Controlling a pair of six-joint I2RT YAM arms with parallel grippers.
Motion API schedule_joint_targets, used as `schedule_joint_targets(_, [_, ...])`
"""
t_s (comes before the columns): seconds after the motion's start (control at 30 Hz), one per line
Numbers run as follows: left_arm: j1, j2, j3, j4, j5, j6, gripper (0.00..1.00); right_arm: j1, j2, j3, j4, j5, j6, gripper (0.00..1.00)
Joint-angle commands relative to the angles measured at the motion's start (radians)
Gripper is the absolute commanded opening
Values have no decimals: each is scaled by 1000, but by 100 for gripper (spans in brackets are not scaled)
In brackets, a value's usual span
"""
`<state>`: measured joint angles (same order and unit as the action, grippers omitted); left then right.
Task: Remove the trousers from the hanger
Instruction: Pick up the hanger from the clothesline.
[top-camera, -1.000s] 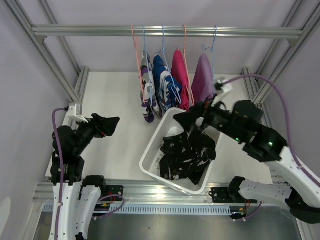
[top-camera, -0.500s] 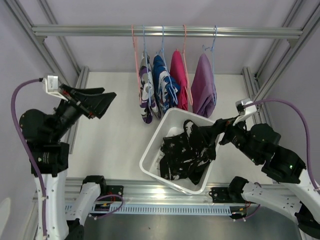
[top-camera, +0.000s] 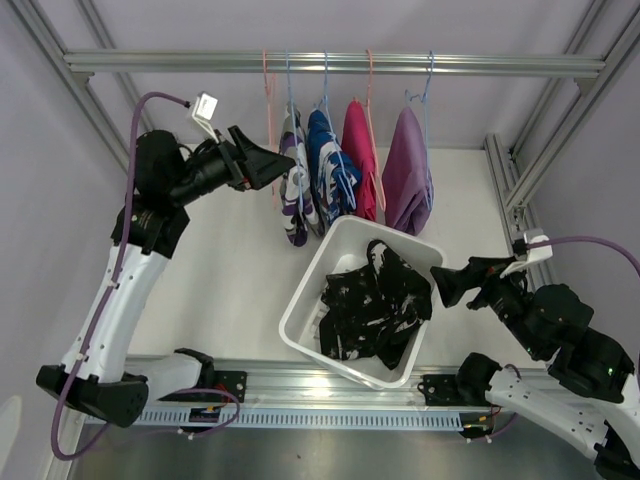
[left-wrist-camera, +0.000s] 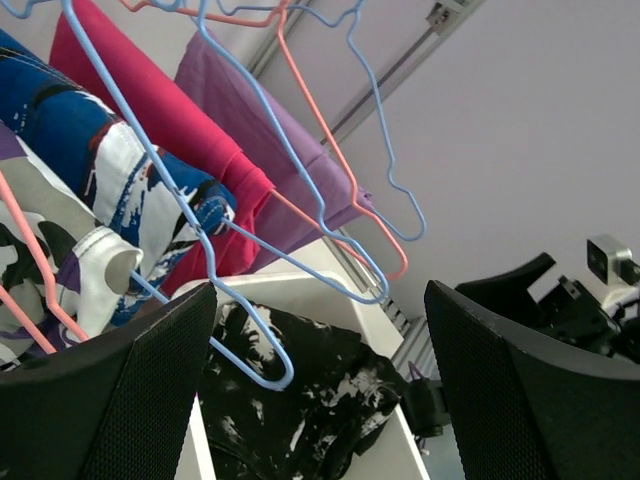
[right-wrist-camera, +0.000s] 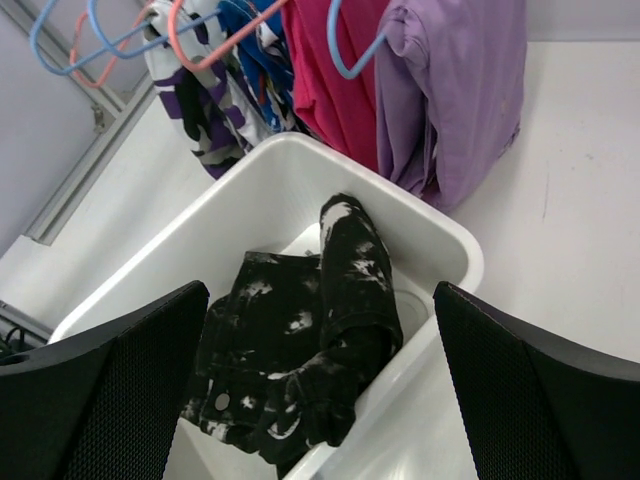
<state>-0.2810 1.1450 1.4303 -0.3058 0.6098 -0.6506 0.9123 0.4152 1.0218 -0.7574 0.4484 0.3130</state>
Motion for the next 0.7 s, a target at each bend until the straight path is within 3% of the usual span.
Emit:
schedule_joint_targets(0.0, [-21,38,65,-15,-71,55,89,-1,-27,-32,-45,41,-20,100])
schedule_joint_targets(0.67, [-84,340,239,-46,-162,37,85,36,-199,-126,-34,99,-9,99])
